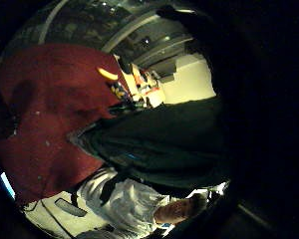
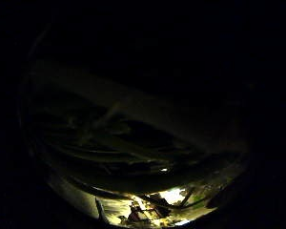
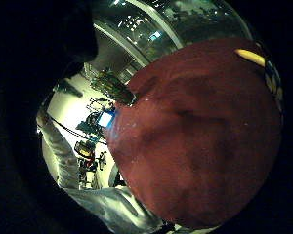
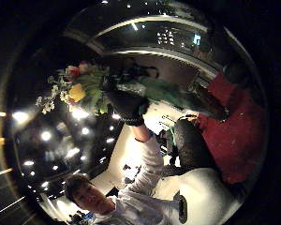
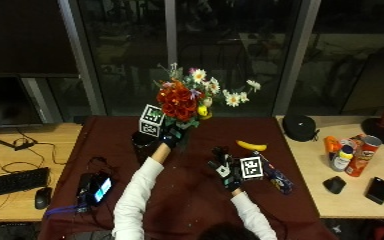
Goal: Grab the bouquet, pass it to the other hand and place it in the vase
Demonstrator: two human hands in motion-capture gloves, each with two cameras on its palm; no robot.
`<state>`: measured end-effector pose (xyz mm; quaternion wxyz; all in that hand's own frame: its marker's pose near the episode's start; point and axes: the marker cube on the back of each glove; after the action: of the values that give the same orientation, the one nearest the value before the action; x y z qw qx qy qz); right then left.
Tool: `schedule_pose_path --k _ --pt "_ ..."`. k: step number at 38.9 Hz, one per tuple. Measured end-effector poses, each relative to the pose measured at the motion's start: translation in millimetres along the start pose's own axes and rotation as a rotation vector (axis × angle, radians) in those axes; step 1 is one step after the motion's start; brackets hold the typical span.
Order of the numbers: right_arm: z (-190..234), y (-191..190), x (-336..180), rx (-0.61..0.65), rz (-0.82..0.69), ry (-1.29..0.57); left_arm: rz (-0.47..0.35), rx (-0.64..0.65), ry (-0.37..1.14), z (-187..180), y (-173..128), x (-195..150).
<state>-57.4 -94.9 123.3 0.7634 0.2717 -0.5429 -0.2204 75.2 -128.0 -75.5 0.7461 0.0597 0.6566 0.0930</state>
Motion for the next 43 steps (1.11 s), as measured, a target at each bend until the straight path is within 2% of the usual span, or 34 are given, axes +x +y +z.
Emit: schedule_pose_path --k 4,10,14,16,19,24,29,36,40,43 --pt "-11.8 0.3 4.9 -0.03 -0.033 0.094 0.031 0.144 -0.095 -29.7 -4.5 45.5" --pt "-11.4 -5.0 -0.9 -0.049 -0.077 0.059 0.072 0.308 -0.214 -66.5 -8.7 93.6" --pt "-9.2 -1.4 -1.4 -0.06 0.089 0.029 0.067 0.377 -0.222 -85.4 -13.3 104.1" --pt "-8.3 -2.5 0.3 -0.07 0.105 0.02 0.059 0.403 -0.227 -93.8 -15.4 106.0" --pt "-9.0 -7.3 4.7 -0.083 0.064 0.036 0.06 0.439 -0.238 -106.1 -19.0 105.0" --pt "-10.3 -8.3 -2.4 -0.086 0.167 0.013 0.039 0.481 -0.231 -122.9 -23.1 98.0" --pt "-15.0 -17.2 -4.2 -0.077 0.064 0.017 0.002 0.497 -0.183 -137.7 -27.2 82.1" --pt "-18.9 -16.9 -5.8 -0.055 0.203 -0.046 -0.039 0.506 -0.132 -151.9 -34.2 51.5" --pt "-23.1 -25.6 1.2 -0.035 0.085 -0.035 -0.056 0.52 -0.123 -161.6 -39.2 30.0" --pt "-23.4 -26.3 -0.1 -0.027 0.087 -0.054 -0.072 0.53 -0.111 -167.6 -41.2 15.7"
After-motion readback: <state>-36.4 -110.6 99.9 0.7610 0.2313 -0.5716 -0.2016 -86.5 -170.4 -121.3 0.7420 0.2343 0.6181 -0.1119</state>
